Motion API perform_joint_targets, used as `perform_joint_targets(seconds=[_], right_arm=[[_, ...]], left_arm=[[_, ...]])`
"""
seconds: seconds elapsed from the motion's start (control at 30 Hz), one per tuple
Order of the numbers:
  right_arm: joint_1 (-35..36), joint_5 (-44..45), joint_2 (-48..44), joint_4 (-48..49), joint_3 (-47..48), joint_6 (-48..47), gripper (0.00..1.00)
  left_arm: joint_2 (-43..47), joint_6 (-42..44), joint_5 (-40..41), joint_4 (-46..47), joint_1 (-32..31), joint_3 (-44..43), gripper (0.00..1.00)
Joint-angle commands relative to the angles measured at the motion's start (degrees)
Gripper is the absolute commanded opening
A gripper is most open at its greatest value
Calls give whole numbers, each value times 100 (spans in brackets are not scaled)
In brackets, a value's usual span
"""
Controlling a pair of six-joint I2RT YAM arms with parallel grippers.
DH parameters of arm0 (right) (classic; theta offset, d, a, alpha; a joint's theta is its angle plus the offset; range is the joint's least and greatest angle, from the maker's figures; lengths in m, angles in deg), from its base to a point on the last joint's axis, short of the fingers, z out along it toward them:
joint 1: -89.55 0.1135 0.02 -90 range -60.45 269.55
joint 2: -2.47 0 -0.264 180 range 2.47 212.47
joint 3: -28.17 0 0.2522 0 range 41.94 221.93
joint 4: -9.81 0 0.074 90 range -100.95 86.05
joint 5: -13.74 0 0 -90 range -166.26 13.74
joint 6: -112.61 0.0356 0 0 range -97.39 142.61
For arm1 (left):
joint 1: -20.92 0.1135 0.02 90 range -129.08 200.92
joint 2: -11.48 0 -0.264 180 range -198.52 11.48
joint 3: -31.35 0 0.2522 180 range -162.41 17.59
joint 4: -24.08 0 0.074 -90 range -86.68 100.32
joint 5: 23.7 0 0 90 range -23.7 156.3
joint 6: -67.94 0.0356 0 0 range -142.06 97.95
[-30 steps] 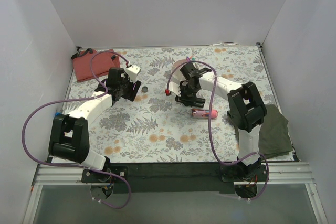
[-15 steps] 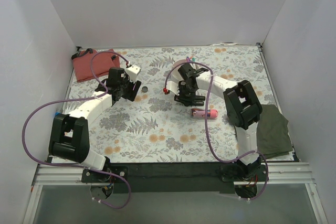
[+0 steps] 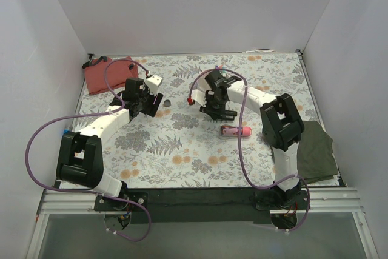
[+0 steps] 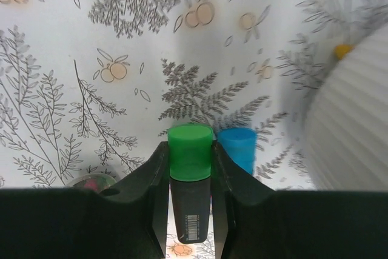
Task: Sort the stationery into containers
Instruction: Pick up the pen from the center of the board.
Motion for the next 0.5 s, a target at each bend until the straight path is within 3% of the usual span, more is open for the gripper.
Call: perform_joint_targets(seconds=[0.0,0.27,0.47], right_arm=[[28,-450,-785,-62,869,179,6],[-112,-1320,-987,-194,1986,653,6],[-436,-1786,-777,323,2699,1242,1]], left_arm=[[62,3,-13,77,-13,-25,59],[-97,-6,-31,60,-13,-174,59],[-220,29,-4,-19,-22,-324,59]])
